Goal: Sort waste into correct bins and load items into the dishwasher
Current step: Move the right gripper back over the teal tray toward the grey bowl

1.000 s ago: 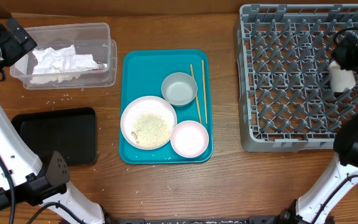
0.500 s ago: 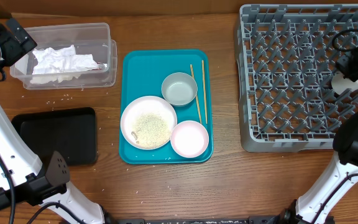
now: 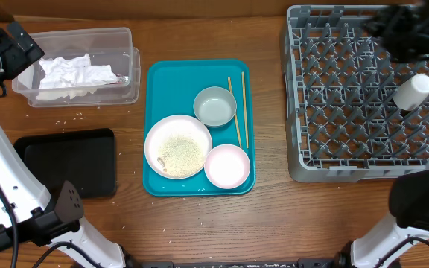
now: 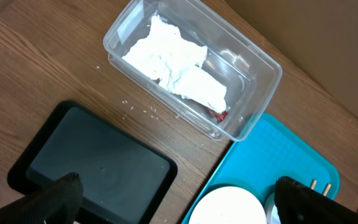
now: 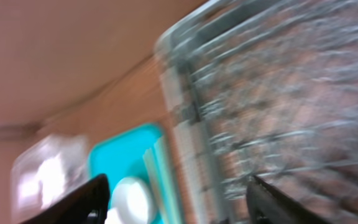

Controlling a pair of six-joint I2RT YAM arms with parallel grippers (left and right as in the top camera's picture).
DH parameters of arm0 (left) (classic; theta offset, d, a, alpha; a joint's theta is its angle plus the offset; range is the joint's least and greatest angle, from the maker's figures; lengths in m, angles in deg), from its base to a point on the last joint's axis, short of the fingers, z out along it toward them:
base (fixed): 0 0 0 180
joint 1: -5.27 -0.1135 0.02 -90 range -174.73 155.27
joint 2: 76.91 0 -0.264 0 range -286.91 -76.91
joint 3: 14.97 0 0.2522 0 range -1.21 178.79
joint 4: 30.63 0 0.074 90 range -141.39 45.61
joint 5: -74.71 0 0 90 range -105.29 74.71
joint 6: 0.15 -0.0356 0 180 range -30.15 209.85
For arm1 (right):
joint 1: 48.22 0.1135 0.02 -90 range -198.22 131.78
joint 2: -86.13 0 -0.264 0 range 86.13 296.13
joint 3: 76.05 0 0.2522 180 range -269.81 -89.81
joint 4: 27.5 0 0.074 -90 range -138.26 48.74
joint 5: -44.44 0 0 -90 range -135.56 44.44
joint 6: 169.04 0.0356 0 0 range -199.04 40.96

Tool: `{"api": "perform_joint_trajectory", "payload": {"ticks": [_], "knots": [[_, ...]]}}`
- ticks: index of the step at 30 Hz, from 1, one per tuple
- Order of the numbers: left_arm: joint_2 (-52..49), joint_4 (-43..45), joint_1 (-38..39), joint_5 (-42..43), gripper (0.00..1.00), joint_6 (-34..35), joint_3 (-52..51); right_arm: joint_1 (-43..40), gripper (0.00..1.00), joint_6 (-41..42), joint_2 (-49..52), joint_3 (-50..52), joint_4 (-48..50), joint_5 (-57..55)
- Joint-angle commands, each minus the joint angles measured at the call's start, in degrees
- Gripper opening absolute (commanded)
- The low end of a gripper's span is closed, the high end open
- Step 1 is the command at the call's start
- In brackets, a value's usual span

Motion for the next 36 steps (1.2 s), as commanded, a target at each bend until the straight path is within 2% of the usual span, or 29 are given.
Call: {"api": "perform_joint_trajectory", "payload": {"ticks": [1,4,12,16,20,25,31,36], "knots": [[0.24,0.04,-0.15,-0.42,1.0,-1.09,-0.22,7.39,0.79,-0.66,0.9,-0.33,-0.9,10.19],[0.26,0.02,-0.15,-0.42,1.0,-1.09,-0.22,14.69,0.86,-0.81,1.4,-0.31,-0.92,5.6],[0.24,0.04,-0.15,-0.44,1.0,-1.09,-0.22,37.81,0.86,-2.1,5.88,-0.28,0.22,-25.64],[0.24,0.04,-0.15,-0.42,1.0,-1.09,-0.22,45.35,0.86,-1.64,10.97,-0.28,3.3,-35.28],[0.24,0.04,-0.15,-0.42,1.0,-1.09,-0.22,49.48,0.83,-0.44,15.58,-0.28,8.35,-36.28],[0.24,0.04,-0.15,-0.42,1.0,-1.09,-0.22,51.45,0.74,5.49,19.87,-0.31,12.85,-36.65],[0.26,0.02,-0.15,-0.42,1.0,-1.09,-0.22,51.56,0.68,7.89,24.11,-0.28,13.57,-35.63],[0.24,0.02,-0.15,-0.42,1.0,-1.09,-0.22,52.61,0.58,10.88,25.4,-0.28,13.07,-34.64]]}}
